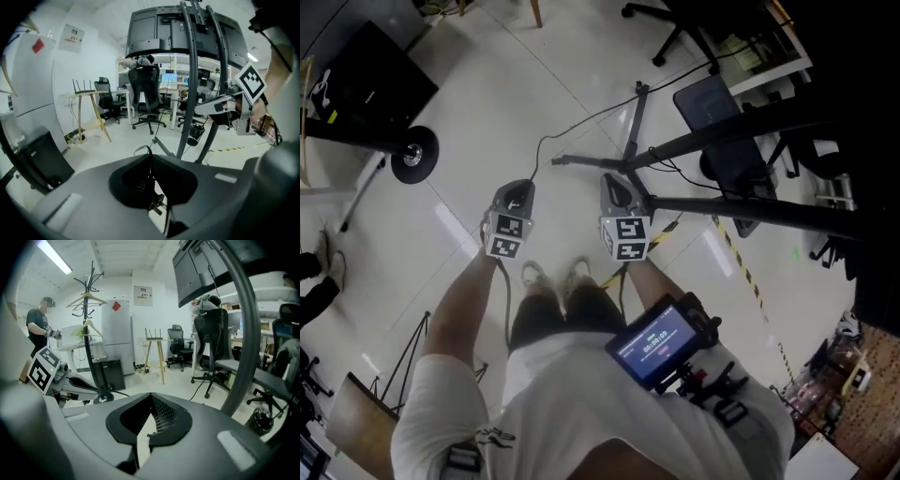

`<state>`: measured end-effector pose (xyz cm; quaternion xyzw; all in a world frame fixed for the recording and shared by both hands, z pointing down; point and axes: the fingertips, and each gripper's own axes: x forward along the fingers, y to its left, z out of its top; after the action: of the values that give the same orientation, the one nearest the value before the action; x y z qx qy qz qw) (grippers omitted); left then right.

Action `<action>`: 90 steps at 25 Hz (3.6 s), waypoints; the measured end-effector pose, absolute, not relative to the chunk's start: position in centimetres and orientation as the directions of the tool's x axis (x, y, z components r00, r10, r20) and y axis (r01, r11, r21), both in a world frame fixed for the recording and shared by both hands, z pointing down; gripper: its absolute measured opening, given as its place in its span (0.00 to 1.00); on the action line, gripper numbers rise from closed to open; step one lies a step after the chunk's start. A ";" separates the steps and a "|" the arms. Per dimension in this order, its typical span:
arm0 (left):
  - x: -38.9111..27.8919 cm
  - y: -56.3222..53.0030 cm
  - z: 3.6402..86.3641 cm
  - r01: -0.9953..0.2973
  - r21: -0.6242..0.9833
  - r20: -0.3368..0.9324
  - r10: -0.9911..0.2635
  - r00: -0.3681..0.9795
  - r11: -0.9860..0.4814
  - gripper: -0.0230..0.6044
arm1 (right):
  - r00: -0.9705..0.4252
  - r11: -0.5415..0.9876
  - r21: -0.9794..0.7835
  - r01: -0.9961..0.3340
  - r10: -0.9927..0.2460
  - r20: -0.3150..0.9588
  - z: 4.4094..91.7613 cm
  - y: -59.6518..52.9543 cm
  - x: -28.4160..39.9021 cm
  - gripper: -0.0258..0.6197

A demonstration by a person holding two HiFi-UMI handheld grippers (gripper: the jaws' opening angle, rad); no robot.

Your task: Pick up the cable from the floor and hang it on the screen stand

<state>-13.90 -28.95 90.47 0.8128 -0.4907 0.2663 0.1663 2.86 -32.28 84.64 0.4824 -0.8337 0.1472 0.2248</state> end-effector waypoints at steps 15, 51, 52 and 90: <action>-12.7 -31.2 52.8 -0.893 -0.089 0.242 -0.880 0.409 -0.440 0.08 | -0.446 0.474 0.043 -0.880 -0.853 0.273 55.5 -34.4 4.5 0.06; -2.4 -24.6 12.4 -0.704 -0.291 -0.217 -0.671 0.708 -0.648 0.08 | -0.524 0.541 0.211 -0.814 -0.841 0.136 41.9 -30.6 2.6 0.24; -2.0 -24.4 11.8 -0.699 -0.291 -0.224 -0.663 0.714 -0.654 0.08 | -0.522 0.539 0.213 -0.815 -0.842 0.135 42.0 -30.8 2.6 0.25; 9.1 -35.0 7.4 -0.596 -0.196 -0.258 -0.546 0.797 -0.778 0.08 | 0.154 -0.244 0.350 -0.904 -0.952 -0.265 12.6 -22.1 37.6 0.10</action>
<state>9.12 -34.98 7.36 0.9383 -0.3043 -0.0936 -0.1348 37.64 -22.11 12.63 0.7576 -0.6125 -0.2189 0.0541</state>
